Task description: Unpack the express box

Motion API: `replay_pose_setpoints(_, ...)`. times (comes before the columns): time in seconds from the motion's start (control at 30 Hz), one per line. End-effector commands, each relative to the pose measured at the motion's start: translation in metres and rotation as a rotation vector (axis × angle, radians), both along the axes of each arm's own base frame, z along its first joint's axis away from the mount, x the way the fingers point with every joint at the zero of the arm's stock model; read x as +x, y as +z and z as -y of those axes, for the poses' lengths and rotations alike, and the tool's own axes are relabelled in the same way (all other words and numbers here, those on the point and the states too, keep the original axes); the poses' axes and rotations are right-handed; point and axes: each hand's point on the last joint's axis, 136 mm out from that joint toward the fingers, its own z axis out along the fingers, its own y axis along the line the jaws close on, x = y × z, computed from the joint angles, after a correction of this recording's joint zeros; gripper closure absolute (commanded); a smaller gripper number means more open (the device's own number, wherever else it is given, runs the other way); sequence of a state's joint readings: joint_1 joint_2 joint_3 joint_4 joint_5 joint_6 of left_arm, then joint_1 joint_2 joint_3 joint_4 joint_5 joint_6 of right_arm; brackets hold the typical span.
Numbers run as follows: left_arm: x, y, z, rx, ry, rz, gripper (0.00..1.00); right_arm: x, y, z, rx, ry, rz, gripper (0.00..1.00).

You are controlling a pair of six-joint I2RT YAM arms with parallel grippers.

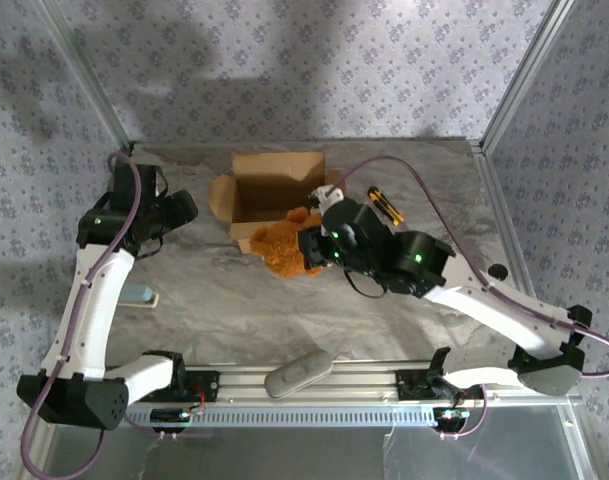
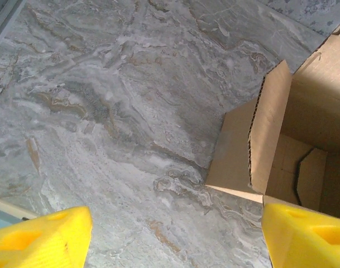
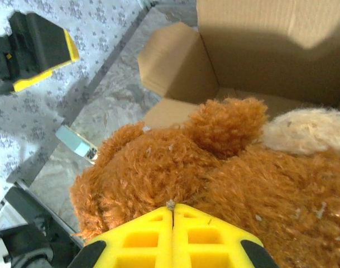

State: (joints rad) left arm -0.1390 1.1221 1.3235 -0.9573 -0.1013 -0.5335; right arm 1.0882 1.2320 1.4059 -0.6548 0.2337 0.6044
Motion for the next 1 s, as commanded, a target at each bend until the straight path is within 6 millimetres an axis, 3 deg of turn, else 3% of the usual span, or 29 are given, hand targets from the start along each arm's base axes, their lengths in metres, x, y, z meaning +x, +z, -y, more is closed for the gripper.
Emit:
replay_pose_setpoints(0.0, -0.017, -0.007, -0.004, -0.024, 0.043, -0.022, 0.2, -0.007, -0.012, 0.013, 0.055, -0.06, -0.027, 1.0)
replay_pose_setpoints(0.17, -0.023, -0.012, 0.0, -0.077, 0.056, -0.006, 0.2, -0.016, -0.061, 0.024, 0.034, -0.087, -0.108, 1.0)
replay_pose_setpoints(0.37, -0.024, -0.02, 0.002, -0.092, 0.055, -0.025, 0.2, -0.017, -0.109, 0.022, -0.013, -0.088, -0.179, 1.0)
replay_pose_setpoints(0.73, -0.008, -0.029, 0.003, -0.082, 0.056, -0.042, 0.19, 0.025, -0.174, 0.007, -0.039, -0.062, -0.314, 1.0)
replay_pose_setpoints(0.97, -0.001, -0.018, -0.004, -0.04, 0.072, 0.001, 0.19, 0.041, -0.2, 0.005, -0.092, -0.072, -0.361, 1.0)
